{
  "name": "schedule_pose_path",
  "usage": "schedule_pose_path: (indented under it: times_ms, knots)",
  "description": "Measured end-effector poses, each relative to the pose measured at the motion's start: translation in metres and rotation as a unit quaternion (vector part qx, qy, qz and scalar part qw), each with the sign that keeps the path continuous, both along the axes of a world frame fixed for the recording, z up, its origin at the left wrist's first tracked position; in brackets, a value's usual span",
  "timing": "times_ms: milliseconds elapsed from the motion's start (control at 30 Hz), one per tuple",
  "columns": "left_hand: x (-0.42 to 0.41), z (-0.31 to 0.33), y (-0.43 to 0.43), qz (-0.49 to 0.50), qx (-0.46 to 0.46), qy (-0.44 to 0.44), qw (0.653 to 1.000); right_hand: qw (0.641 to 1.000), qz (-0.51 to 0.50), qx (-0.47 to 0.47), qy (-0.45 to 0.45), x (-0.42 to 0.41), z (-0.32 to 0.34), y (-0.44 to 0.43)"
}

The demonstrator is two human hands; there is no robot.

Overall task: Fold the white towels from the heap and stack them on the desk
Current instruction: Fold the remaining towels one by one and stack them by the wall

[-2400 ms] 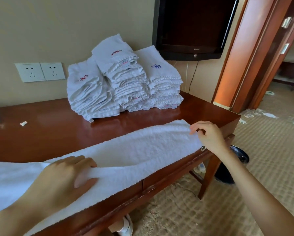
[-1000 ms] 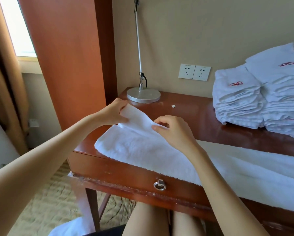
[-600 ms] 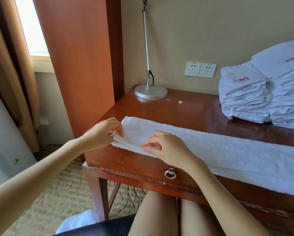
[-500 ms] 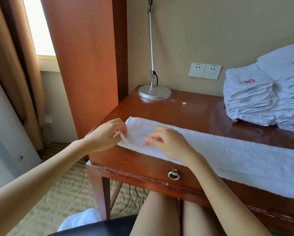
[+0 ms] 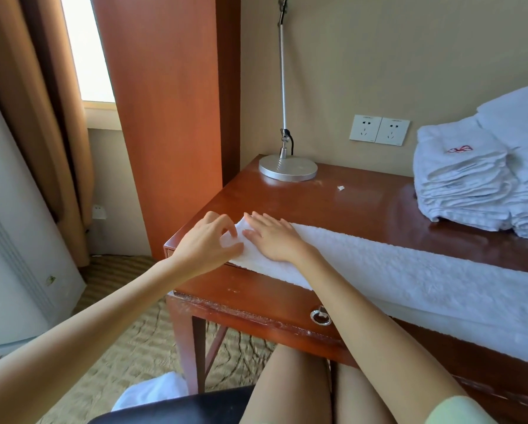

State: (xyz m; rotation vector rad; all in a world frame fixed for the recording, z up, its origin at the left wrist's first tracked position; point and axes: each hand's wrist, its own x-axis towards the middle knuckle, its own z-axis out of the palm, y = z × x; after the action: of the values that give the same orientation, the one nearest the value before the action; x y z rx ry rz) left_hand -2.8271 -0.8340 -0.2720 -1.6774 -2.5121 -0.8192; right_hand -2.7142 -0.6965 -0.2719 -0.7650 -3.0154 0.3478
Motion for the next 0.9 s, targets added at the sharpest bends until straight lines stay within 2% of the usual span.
schedule_pose_path:
  times_ms: [100,200,300,367,500,567,633,667,733,800,833,867,900]
  knots:
    - [0.003,0.002,-0.002,0.056,-0.034,0.026,0.998,1.000,-0.007,0.004,-0.006,-0.002,0.001,0.002]
    - [0.005,0.008,-0.001,0.062,-0.074,0.026,0.995,1.000,-0.009,0.008,-0.007,-0.003,0.000,0.001]
    - [0.006,0.012,0.003,0.061,-0.073,-0.045,0.994,1.000,-0.014,0.012,0.001,-0.002,0.000,0.000]
    - [0.007,0.014,0.007,0.065,-0.033,-0.145,0.987,1.000,-0.017,0.013,0.014,-0.002,0.000,0.000]
    - [0.015,0.015,0.011,0.051,0.062,-0.392,0.917,0.996,-0.019,-0.041,0.076,0.000,0.001,0.001]
    - [0.019,0.014,0.013,0.060,0.117,-0.478,0.869,0.980,-0.040,-0.132,0.142,0.002,0.000,0.005]
    - [0.024,0.013,0.017,0.074,0.163,-0.527,0.831,0.956,-0.056,-0.204,0.204,0.004,-0.003,0.007]
    - [0.026,0.012,0.018,0.082,0.170,-0.519,0.834,0.949,-0.057,-0.216,0.223,0.005,-0.003,0.006]
    - [0.033,0.009,0.019,0.100,0.157,-0.430,0.884,0.947,-0.050,-0.211,0.237,0.008,-0.003,0.003]
    - [0.037,0.005,0.018,0.119,0.143,-0.241,0.953,0.953,-0.048,-0.192,0.229,0.018,0.002,0.007]
    - [0.039,0.002,0.020,0.119,0.127,-0.132,0.976,0.958,-0.052,-0.175,0.222,0.027,0.004,0.013]
    - [0.042,0.002,0.023,0.108,0.110,-0.046,0.987,0.962,-0.063,-0.161,0.212,0.039,0.007,0.020]
    - [0.046,0.001,0.031,0.085,0.094,0.004,0.992,0.963,-0.082,-0.155,0.203,0.051,0.007,0.029]
